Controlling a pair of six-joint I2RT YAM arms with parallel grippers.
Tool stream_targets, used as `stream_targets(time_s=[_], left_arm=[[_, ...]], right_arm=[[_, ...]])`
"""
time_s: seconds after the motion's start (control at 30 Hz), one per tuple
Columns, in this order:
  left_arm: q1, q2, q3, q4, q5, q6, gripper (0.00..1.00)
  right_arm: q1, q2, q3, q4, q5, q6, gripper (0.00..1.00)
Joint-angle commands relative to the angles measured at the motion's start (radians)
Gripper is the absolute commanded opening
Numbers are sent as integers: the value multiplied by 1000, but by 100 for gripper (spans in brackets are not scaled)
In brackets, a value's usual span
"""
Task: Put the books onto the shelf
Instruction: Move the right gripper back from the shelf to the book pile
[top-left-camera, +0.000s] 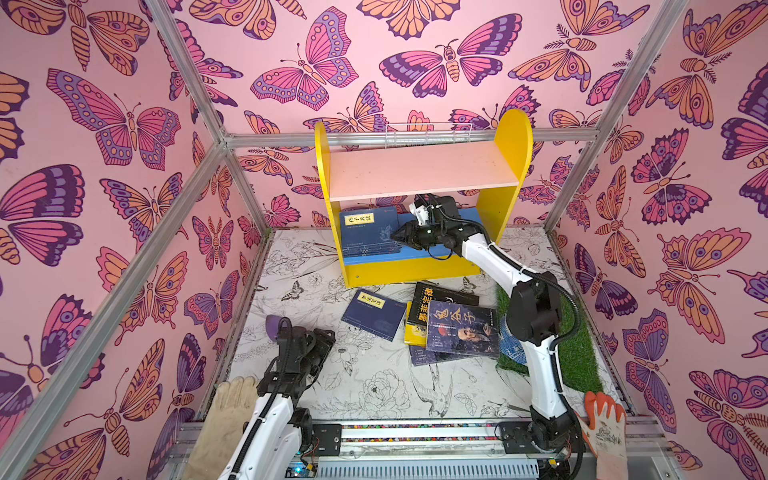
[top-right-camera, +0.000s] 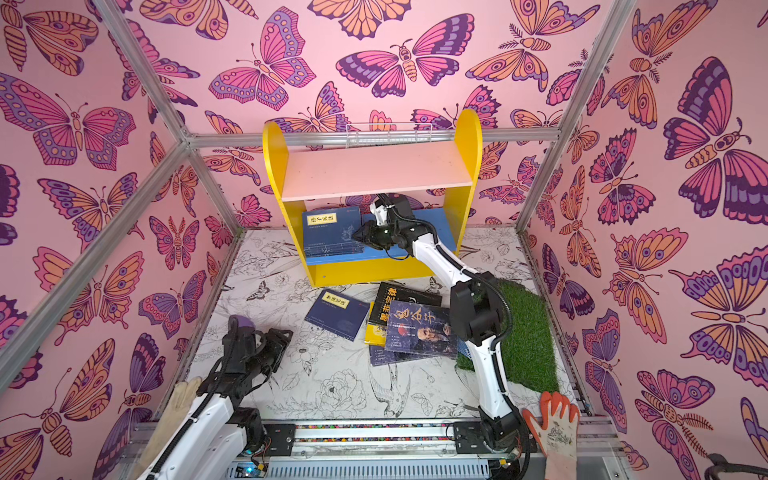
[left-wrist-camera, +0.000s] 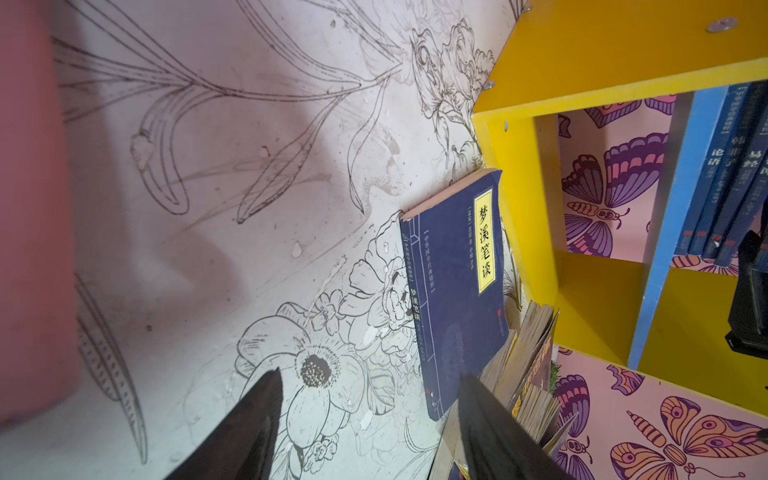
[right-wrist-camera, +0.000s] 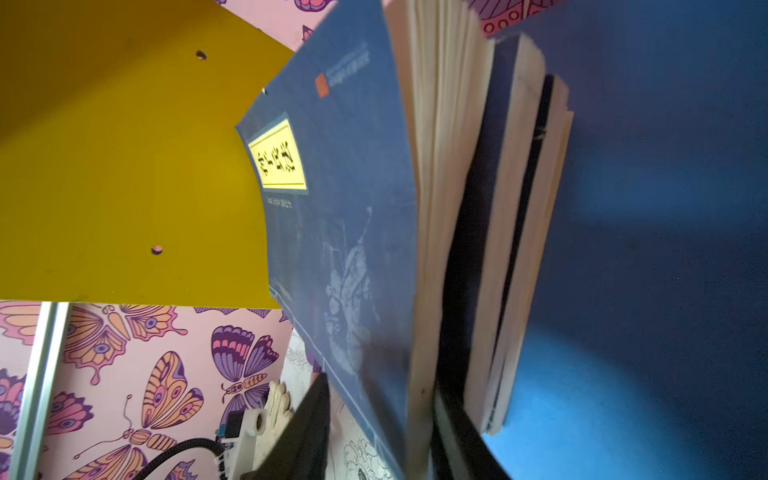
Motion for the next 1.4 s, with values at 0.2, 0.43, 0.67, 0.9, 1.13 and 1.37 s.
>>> stream_targets(time_s=[0.2,0.43,0.67,0.9,1.13,1.37], left_arm=[[-1,-10,-19,-12,10,-6,69],[-1,3,-2,-13,13,25,71],[0,73,42,-10,-9,99,73],[-4,248,136,58,-29,195,74],[-49,544,304,114,-67,320,75],[-134,796,450,121,-169,438,74]], right_arm=[[18,-8,174,-158,157,-173,43],[18,-92,136,-189,250,-247,47],[45,-408,-333,-62,309,-289,49],[192,-548,-739,-23,248,-292,52],[322,-401,-752,-53,188,-285,53],[322,-263,-653,-174,224,-276,56]])
